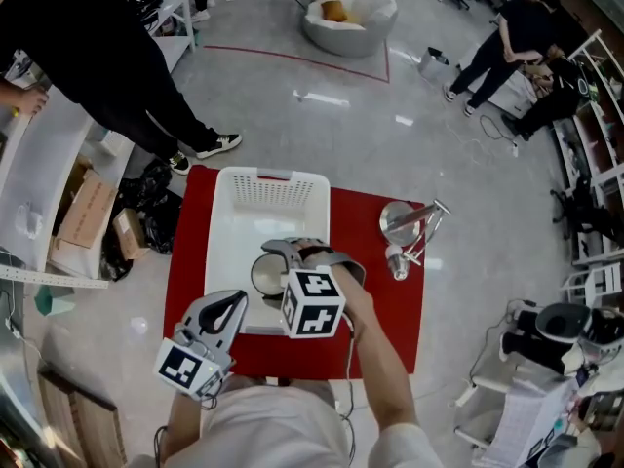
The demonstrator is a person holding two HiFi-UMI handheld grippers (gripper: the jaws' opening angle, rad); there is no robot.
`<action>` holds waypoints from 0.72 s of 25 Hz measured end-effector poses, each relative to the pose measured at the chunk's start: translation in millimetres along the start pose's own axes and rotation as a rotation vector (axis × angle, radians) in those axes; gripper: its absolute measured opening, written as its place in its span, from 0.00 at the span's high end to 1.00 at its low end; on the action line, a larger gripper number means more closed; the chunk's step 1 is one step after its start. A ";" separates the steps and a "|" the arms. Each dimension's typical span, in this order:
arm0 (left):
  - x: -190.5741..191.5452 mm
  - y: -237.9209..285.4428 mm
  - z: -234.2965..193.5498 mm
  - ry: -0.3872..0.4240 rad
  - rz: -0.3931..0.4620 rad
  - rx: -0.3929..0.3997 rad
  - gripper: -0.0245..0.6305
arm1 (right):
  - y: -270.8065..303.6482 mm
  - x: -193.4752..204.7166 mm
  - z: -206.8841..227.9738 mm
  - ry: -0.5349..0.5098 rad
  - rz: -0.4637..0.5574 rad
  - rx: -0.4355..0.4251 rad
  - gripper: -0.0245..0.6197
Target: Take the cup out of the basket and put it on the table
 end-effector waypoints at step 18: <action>-0.1 35.7 32.7 0.043 -0.036 0.152 0.95 | -71.4 36.8 -18.4 0.113 -0.034 0.132 0.31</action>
Point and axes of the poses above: the fingertips, and each gripper's own axes: y forward along the fingers, z to its right, x out of its underside, the point moved 6 cm from there along -y, backward along the fingers, and after that the axes turned 8 degrees about -y, right-handed, at the moved point
